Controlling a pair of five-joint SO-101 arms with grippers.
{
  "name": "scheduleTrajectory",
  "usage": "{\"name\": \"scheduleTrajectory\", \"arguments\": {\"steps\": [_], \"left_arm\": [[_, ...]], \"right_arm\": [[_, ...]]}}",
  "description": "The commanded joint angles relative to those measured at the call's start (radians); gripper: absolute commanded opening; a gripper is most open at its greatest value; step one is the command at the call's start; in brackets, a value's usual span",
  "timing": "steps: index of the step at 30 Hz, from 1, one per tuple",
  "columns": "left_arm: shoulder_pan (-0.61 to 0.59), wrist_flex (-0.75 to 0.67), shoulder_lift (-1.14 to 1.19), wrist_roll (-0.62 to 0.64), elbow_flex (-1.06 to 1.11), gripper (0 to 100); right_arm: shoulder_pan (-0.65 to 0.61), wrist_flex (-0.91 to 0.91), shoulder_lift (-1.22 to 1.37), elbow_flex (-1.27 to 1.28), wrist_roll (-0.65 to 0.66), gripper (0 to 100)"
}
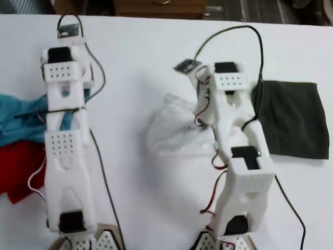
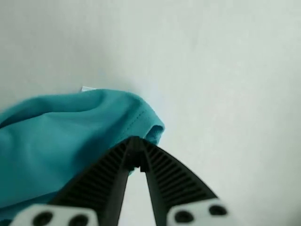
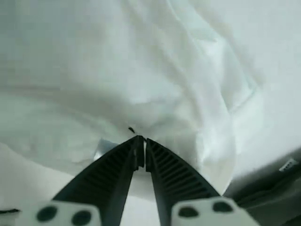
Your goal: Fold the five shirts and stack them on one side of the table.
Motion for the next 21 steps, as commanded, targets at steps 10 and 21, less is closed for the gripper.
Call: {"name": "scheduleTrajectory", "arguments": {"steps": [10,21], "left_arm": [[-0.006,0.006,-0.003,0.002,-0.042,2],[-0.006,0.006,-0.003,0.002,-0.042,2]], "right_arm": [[0.147,0.061,-0.189,0.149,0.167,2.2],[0.099,-0.050,-0.510,0.304,0.196,2.2]]}}
